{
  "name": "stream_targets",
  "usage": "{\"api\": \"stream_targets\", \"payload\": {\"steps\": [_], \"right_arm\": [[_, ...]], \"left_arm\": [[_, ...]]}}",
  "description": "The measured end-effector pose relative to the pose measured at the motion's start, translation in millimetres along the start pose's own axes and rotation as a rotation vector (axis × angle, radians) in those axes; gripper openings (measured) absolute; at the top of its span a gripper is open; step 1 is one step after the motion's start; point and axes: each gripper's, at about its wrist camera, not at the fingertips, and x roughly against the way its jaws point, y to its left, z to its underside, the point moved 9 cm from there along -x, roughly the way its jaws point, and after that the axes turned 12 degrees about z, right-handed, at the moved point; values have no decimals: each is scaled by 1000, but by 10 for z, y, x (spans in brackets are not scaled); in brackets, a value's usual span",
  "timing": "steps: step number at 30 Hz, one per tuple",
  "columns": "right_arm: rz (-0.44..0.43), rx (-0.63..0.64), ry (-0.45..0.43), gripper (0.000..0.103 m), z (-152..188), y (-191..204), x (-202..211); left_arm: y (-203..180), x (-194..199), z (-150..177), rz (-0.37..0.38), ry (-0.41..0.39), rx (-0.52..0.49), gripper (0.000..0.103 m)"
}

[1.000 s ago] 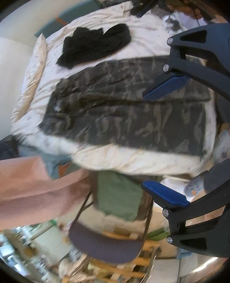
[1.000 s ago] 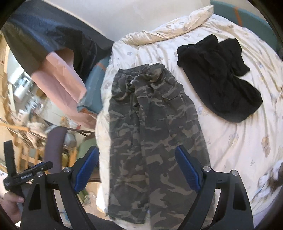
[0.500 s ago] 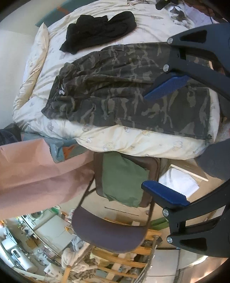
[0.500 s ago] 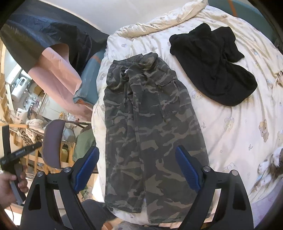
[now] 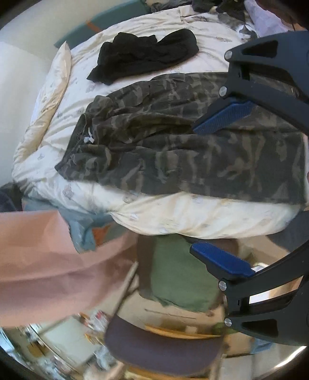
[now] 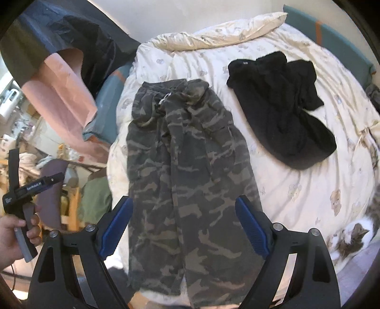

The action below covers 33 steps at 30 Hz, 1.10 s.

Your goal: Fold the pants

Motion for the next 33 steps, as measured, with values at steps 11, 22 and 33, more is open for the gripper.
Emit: {"api": "stream_targets", "payload": {"steps": [11,22,33], "right_arm": [[140,-12,-1,89,-1149,452,-1442],[142,206,43,65,-2854,1030,-3404],[271,384,121,16,-3274,1148,-4425]], "left_arm": [[586,-1826,-1384,88,-24,-148,90],[351,-2867,-2223,88,-69,-132,90],[444,-3241,-2647,73,-54,-160,90]]}}
